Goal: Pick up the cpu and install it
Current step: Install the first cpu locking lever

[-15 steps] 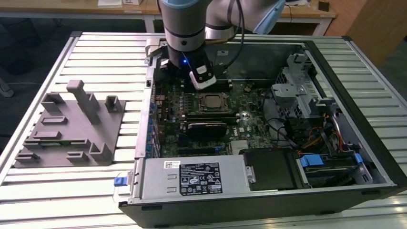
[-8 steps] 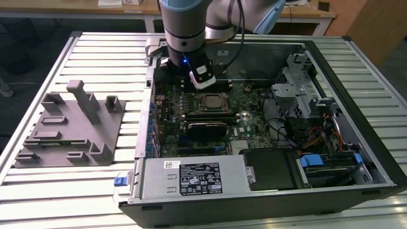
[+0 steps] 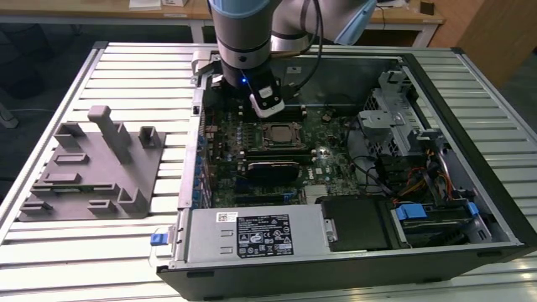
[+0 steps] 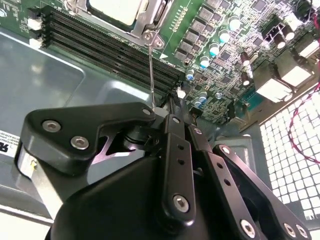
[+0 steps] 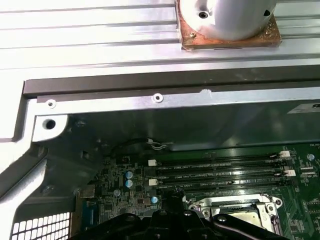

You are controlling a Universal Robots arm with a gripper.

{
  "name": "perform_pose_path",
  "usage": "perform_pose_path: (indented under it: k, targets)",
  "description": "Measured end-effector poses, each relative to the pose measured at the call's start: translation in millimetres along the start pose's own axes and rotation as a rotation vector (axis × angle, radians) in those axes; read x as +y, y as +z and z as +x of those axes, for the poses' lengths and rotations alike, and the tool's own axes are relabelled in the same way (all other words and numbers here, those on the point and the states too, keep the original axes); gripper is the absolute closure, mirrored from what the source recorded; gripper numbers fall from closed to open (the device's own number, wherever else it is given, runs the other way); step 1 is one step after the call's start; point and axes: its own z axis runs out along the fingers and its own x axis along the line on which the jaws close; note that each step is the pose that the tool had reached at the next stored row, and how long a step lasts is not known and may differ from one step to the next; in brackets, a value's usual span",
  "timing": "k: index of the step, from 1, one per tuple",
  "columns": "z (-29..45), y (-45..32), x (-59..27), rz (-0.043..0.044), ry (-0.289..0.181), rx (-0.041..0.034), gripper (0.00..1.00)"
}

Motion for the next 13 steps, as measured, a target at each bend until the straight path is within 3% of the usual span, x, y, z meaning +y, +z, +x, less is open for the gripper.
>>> perform_pose_path:
  k: [6,13]
  targets:
    - [-6.5,0.1,0.6,0.0001,0.000,0.0000,0.89]
    - [-23.1,0.6,1.9,0.0001,0.000,0.0000,0.89]
